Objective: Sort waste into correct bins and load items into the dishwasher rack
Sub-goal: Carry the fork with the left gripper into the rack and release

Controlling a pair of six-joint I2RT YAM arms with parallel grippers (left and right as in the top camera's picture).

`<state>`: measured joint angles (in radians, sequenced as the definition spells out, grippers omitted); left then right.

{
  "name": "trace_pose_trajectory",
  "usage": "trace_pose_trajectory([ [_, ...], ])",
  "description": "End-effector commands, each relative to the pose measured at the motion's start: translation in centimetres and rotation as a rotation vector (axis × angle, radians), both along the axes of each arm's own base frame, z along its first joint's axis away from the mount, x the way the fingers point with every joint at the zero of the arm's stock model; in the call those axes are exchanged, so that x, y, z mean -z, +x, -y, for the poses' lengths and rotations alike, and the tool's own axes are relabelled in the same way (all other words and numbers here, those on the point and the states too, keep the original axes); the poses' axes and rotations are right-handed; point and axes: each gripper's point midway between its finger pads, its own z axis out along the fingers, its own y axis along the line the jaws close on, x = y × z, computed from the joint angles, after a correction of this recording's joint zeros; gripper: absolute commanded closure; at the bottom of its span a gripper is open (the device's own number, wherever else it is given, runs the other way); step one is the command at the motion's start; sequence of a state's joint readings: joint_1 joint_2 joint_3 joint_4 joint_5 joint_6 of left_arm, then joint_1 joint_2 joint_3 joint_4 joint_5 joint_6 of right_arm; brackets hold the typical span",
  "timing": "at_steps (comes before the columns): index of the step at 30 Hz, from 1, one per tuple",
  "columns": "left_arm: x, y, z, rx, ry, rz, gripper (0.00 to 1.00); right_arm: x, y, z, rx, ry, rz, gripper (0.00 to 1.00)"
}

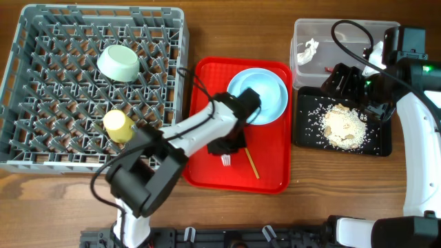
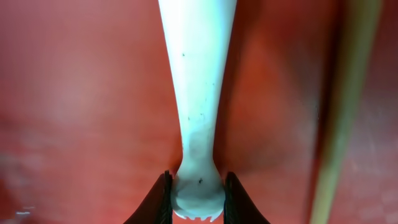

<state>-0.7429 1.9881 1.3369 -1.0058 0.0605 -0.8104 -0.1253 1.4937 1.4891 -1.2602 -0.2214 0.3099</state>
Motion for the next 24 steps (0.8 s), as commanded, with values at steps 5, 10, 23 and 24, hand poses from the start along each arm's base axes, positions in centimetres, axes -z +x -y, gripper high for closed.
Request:
trace_pose_trajectory([
  [5, -5.5, 3.4, -3.7, 0.034, -0.010, 0.169, 0.85, -0.5, -0.1, -0.1, 0.005, 0.013, 0.013, 0.00],
  [10, -9.5, 5.1, -5.6, 0.118, -0.068, 0.275, 0.87, -0.5, -0.1, -0.1, 0.005, 0.013, 0.014, 0.00],
  [23, -18.2, 10.2, -13.9, 0.153, -0.075, 0.581, 0.96, -0.5, 0.0, -0.1, 0.003, 0.012, 0.015, 0.00],
  [24, -18.2, 10.5, -14.5, 0.149, -0.069, 0.585, 0.96, -0.5, 0.0, -0.1, 0.004, 0.012, 0.015, 0.00],
])
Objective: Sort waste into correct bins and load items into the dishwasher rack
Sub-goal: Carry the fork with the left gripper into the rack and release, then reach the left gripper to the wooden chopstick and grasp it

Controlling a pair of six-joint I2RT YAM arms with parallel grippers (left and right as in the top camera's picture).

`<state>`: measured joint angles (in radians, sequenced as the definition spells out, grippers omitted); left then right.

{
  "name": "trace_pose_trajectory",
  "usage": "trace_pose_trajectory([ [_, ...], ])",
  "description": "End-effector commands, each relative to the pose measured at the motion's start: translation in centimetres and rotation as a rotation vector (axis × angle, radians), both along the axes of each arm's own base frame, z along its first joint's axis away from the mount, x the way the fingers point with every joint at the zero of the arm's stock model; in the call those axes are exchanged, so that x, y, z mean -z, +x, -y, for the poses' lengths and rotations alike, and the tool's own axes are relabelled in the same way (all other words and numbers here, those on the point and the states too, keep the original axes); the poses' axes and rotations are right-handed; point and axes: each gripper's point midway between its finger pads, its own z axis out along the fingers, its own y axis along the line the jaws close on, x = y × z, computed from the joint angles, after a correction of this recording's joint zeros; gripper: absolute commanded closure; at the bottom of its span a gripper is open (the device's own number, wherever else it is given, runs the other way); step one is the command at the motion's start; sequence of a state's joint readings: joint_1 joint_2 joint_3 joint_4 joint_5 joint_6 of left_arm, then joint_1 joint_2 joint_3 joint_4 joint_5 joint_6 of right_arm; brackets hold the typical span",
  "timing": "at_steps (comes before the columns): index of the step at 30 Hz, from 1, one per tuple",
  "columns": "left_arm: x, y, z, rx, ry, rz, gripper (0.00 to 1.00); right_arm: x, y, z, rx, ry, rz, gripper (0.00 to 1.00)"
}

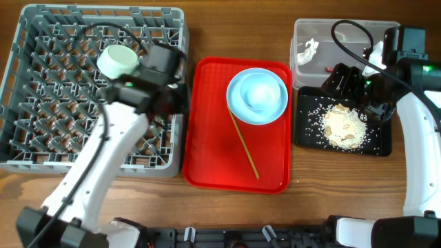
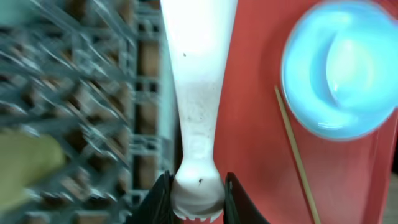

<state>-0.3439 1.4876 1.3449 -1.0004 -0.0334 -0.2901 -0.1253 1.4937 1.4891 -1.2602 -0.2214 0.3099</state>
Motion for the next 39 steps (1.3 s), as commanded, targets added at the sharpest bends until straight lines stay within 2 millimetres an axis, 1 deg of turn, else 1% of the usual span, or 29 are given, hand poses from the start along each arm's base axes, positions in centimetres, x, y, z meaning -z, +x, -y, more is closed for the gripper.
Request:
trace_pose_trajectory([
  [1, -1.2, 1.6, -2.6, 0.017, 0.046, 0.064, 0.96, -0.5, 0.0, -0.1, 0.004, 0.012, 0.017, 0.00],
  [4, -0.5, 2.3, -3.0, 0.027, 0.058, 0.056, 0.96, -0.5, 0.0, -0.1, 0.004, 0.012, 0.017, 0.00],
  [7, 0.7, 3.0, -3.0, 0.048, 0.075, 0.040, 0.96, -0.5, 0.0, -0.1, 0.004, 0.012, 0.017, 0.00],
  [14, 4.6, 4.6, -2.7, 0.059, 0.095, -0.031, 0.96, -0.5, 0.0, -0.1, 0.004, 0.012, 0.017, 0.00],
  [16, 5.6, 4.7, -2.7, 0.059, 0.100, -0.055, 0.93, -0.5, 0.0, -0.1, 0.004, 0.012, 0.017, 0.00],
  [17, 6.2, 4.8, -2.8, 0.058, 0.104, -0.070, 0.91, -0.5, 0.0, -0.1, 0.004, 0.012, 0.017, 0.00],
  [18, 6.6, 4.8, -2.9, 0.056, 0.105, -0.079, 0.85, -0.5, 0.0, -0.1, 0.004, 0.012, 0.017, 0.00],
  [19, 6.9, 4.8, -2.9, 0.054, 0.106, -0.087, 0.75, -0.5, 0.0, -0.1, 0.004, 0.012, 0.017, 0.00],
  [20, 7.1, 4.8, -2.9, 0.055, 0.108, -0.092, 0.57, -0.5, 0.0, -0.1, 0.003, 0.012, 0.017, 0.00],
  [21, 7.0, 4.8, -2.9, 0.055, 0.108, -0.091, 0.52, -0.5, 0.0, -0.1, 0.003, 0.012, 0.017, 0.00],
  [24, 6.6, 5.0, -2.9, 0.054, 0.105, -0.076, 0.43, -0.5, 0.0, -0.1, 0.003, 0.012, 0.017, 0.00],
  [27, 5.3, 5.3, -2.9, 0.051, 0.098, -0.047, 0.41, -0.5, 0.0, -0.1, 0.003, 0.012, 0.017, 0.00],
  [31, 2.6, 5.3, -2.5, 0.057, 0.078, 0.005, 0.40, -0.5, 0.0, -0.1, 0.003, 0.012, 0.017, 0.00],
  [33, 1.5, 4.7, -1.1, 0.093, 0.012, 0.016, 0.40, -0.5, 0.0, -0.1, 0.003, 0.012, 0.017, 0.00],
  [35, 0.9, 3.5, 1.4, 0.120, -0.110, -0.008, 0.38, -0.5, 0.0, -0.1, 0.003, 0.012, 0.017, 0.00],
  [37, 0.7, 2.6, 3.4, 0.118, -0.201, -0.048, 0.40, -0.5, 0.0, -0.1, 0.004, 0.012, 0.017, 0.00],
  [39, 1.2, 1.5, 5.2, 0.050, -0.263, -0.115, 0.41, -0.5, 0.0, -0.1, 0.004, 0.012, 0.017, 0.00],
])
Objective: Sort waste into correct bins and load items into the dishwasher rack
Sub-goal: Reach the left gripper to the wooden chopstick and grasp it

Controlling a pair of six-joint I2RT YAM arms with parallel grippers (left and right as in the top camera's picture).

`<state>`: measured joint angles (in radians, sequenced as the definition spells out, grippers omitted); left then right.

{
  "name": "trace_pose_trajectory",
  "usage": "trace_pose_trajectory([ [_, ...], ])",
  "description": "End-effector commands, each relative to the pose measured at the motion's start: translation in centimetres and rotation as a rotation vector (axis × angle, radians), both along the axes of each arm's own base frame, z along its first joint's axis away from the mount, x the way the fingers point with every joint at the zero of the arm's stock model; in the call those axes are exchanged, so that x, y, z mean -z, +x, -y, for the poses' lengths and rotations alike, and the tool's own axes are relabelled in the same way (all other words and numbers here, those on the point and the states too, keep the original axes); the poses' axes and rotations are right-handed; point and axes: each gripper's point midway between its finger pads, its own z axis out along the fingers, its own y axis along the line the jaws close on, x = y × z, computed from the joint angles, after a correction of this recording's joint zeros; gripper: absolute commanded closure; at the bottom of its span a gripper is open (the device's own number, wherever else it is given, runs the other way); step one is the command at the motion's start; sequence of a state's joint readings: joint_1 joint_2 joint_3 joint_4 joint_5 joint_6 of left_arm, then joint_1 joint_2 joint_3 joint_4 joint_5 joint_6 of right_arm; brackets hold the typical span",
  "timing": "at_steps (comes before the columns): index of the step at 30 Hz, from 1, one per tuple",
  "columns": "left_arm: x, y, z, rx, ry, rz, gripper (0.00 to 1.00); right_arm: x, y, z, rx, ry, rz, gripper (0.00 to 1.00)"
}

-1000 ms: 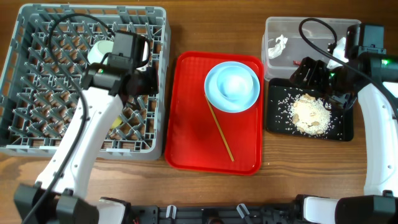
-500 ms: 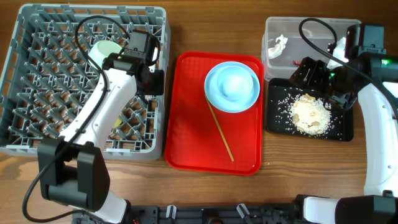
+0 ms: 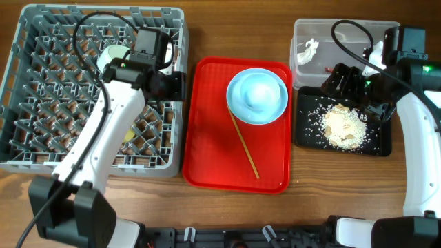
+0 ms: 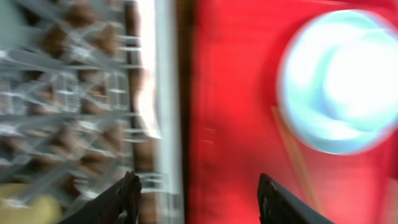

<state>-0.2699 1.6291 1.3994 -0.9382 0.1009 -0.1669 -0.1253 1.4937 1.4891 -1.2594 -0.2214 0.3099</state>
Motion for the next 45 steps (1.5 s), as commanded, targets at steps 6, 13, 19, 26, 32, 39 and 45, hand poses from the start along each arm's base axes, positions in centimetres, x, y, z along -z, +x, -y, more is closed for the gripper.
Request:
trace_pose_trajectory([
  [6, 1.5, -4.2, 9.0, -0.122, -0.201, -0.219, 0.34, -0.5, 0.0, -0.1, 0.003, 0.013, 0.016, 0.00],
  [13, 6.8, -7.1, 12.7, -0.116, -0.074, -0.330, 0.36, -0.5, 0.0, -0.1, 0.003, 0.012, 0.016, 0.00],
  [19, 11.2, -9.4, 15.5, -0.075, -0.003, -0.406, 0.38, -0.5, 0.0, -0.1, 0.003, 0.012, 0.017, 0.00],
  [26, 14.5, -10.5, 16.7, -0.060, 0.073, -0.411, 0.42, -0.5, 0.1, -0.1, 0.002, 0.011, 0.020, 0.00],
  [32, 15.4, -11.3, 16.8, -0.044, 0.106, -0.424, 0.46, -0.5, 0.1, -0.1, 0.002, 0.011, 0.021, 0.00],
  [39, 15.6, -11.5, 15.7, -0.073, 0.159, -0.423, 0.54, -0.5, 0.1, -0.1, 0.002, 0.011, 0.021, 0.00],
  [45, 15.8, -11.8, 15.4, -0.082, 0.168, -0.430, 0.53, -0.5, 0.1, -0.1, 0.002, 0.011, 0.021, 0.00],
])
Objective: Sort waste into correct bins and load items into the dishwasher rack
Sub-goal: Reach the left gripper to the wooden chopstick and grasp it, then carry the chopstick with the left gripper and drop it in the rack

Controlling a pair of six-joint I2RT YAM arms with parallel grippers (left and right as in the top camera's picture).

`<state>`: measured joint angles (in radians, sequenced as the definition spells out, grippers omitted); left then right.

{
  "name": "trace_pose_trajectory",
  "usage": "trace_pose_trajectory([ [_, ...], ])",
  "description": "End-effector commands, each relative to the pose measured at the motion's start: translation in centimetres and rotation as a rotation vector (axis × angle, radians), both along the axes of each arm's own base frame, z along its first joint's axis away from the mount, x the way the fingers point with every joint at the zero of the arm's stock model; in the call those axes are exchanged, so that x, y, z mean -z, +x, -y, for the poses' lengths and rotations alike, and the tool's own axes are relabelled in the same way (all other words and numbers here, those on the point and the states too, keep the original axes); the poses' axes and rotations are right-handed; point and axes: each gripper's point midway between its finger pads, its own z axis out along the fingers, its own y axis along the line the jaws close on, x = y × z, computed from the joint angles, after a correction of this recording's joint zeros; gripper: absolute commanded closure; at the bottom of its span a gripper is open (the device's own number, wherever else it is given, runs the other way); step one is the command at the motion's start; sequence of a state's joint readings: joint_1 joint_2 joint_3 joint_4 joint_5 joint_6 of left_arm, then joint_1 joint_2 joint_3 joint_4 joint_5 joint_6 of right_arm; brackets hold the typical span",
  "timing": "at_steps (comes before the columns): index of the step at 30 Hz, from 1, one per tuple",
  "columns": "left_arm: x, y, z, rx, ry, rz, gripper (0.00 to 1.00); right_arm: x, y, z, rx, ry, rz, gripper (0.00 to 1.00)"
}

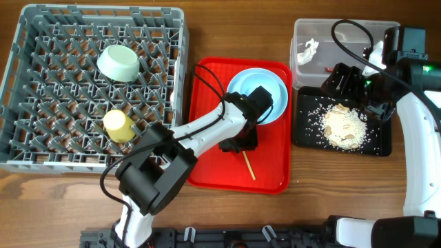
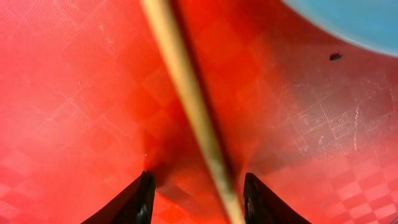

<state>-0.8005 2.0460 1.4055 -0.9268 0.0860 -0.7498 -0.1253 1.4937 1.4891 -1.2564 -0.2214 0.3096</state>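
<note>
My left gripper (image 1: 238,142) is low over the red tray (image 1: 207,165). In the left wrist view the left gripper (image 2: 198,180) is open, with a wooden chopstick (image 2: 186,106) running between its fingers (image 2: 142,199), nearer the right one. The chopstick's free end (image 1: 247,166) pokes out below the gripper. A light blue bowl (image 1: 262,93) sits on the tray just behind, and its rim (image 2: 360,22) shows in the left wrist view. My right gripper (image 1: 346,81) hangs over the black tray's (image 1: 377,141) far edge; its jaws cannot be made out.
A grey dishwasher rack (image 1: 41,138) fills the left and holds a green bowl (image 1: 118,62) and a yellow cup (image 1: 118,125). A clear bin (image 1: 306,31) with white scraps stands at the back right. Food scraps (image 1: 342,124) lie on the black tray.
My left gripper was open above the rack's right edge. Now it is down on the red tray, open with the chopstick between its fingers. The right arm has not moved.
My left gripper was shut on a white fork on the red tray. Then it held the fork over the rack's right side. Then it was open there with nothing in it. Now it is back on the tray, astride the chopstick.
</note>
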Motion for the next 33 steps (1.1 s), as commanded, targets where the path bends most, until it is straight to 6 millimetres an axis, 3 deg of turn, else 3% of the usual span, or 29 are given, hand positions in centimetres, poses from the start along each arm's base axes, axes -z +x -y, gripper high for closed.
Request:
trace_pose_trajectory([
  [1, 0.9, -0.4, -0.7, -0.019, 0.042, -0.006, 0.53, -0.5, 0.0, -0.1, 0.003, 0.012, 0.017, 0.00],
  [9, 2.6, -1.8, -2.2, -0.094, 0.084, -0.038, 0.52, -0.5, 0.0, -0.1, 0.003, 0.012, 0.017, 0.00],
  [15, 2.8, -1.9, -2.4, -0.099, 0.088, -0.041, 0.84, -0.5, 0.0, -0.1, 0.003, 0.012, 0.017, 0.00],
  [21, 2.8, -1.5, -2.8, -0.113, 0.088, -0.042, 0.96, -0.5, 0.0, -0.1, 0.003, 0.012, 0.016, 0.00],
  [23, 2.8, -1.2, -3.1, -0.126, 0.087, -0.042, 0.96, -0.5, -0.1, -0.1, 0.003, 0.012, 0.014, 0.00],
  [28, 1.6, 0.4, -4.1, -0.157, 0.063, -0.021, 0.96, -0.5, -0.1, -0.1, 0.002, 0.012, 0.013, 0.00],
  [33, -1.9, 3.1, -5.1, -0.120, 0.016, 0.088, 0.96, -0.5, -0.1, -0.1, 0.002, 0.012, 0.013, 0.00],
])
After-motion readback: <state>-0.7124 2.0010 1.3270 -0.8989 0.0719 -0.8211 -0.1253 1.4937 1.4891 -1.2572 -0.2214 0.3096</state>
